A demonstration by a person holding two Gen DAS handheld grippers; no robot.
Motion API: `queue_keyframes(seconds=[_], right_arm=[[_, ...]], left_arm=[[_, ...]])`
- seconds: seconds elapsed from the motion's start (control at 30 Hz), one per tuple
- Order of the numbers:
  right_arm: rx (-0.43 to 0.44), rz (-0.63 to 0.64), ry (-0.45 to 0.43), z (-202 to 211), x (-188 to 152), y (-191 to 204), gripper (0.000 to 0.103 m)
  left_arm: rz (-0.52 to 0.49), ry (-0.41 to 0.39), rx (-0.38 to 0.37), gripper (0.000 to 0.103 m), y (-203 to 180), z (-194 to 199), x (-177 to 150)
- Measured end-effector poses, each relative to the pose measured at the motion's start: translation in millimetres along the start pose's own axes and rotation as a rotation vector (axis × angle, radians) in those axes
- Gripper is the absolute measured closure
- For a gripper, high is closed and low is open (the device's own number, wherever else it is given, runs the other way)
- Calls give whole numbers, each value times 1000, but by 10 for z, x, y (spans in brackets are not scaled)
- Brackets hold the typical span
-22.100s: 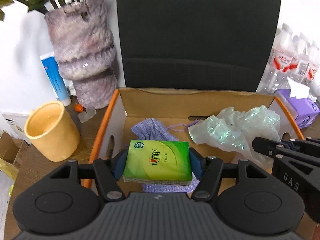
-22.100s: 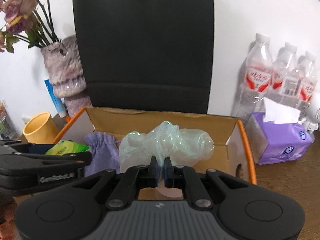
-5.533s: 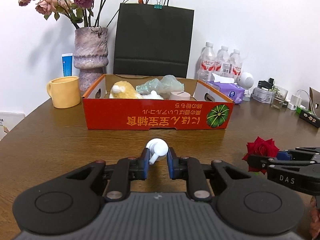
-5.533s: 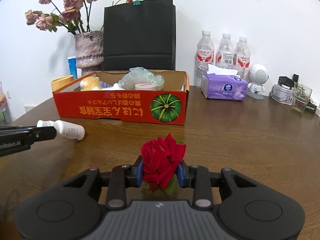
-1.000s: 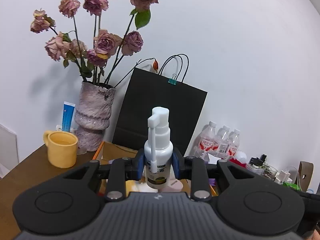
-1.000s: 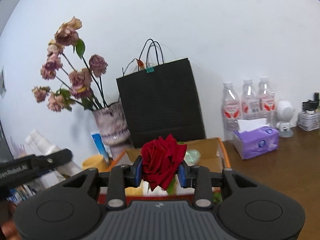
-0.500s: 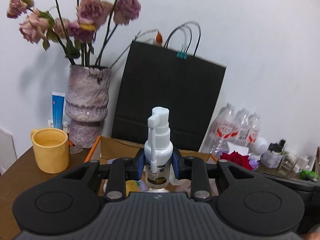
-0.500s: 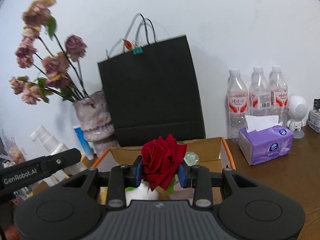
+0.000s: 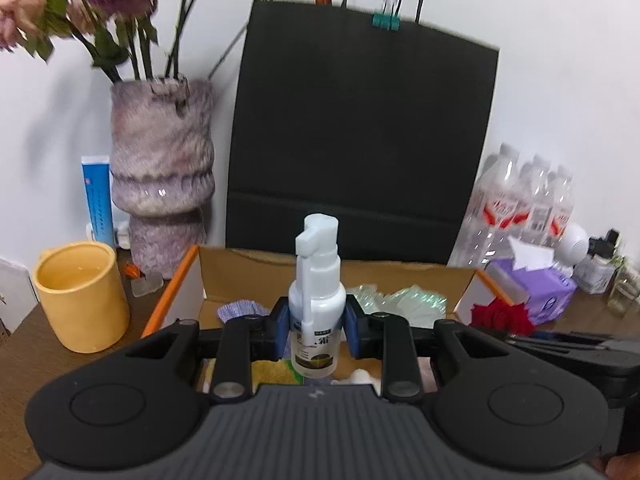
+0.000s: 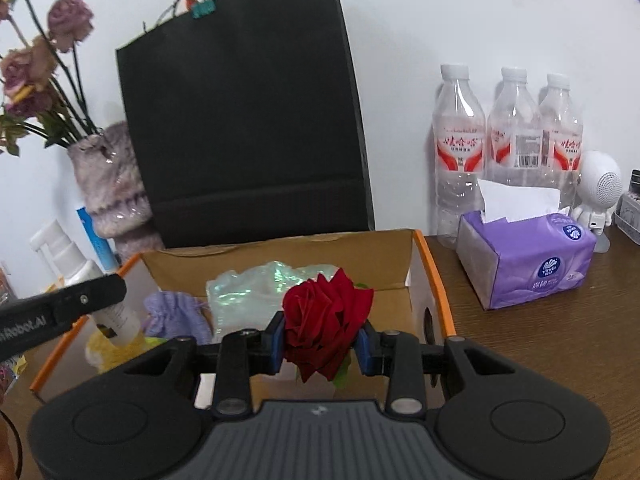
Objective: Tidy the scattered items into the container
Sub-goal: 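Lower the spray bottle and rose into the cardboard box with both tools, then open both tools to release the spray bottle and rose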
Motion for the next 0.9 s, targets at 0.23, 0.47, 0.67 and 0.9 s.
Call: queue_keyframes(seconds=[0.23,0.47,0.67,0.9], right_arm=[[-17,14,50,-242,-55,-66,70],[-15,16,56,-245,-71,-60,67],[-17,14,62,-235,-59,-62,63],[-3,-8,76,-232,-51,-78,45]], left_arm=[[-3,71,10,75,20,-262,-105],[-15,111,28,74,14,-356,-194],[-32,96,38,67,-20,-327,-188],[-67,52,70,35,-85,-240,-141]])
Point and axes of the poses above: each gripper's, at about its wrist camera, not at the fingertips, and z roughly against the way its jaws point, y to its left, x to its top, the point moved 5 cm from there along -z, roughly the way its jaws point, and after that the axes turned 2 degrees about -y, right-handed, at the moved point
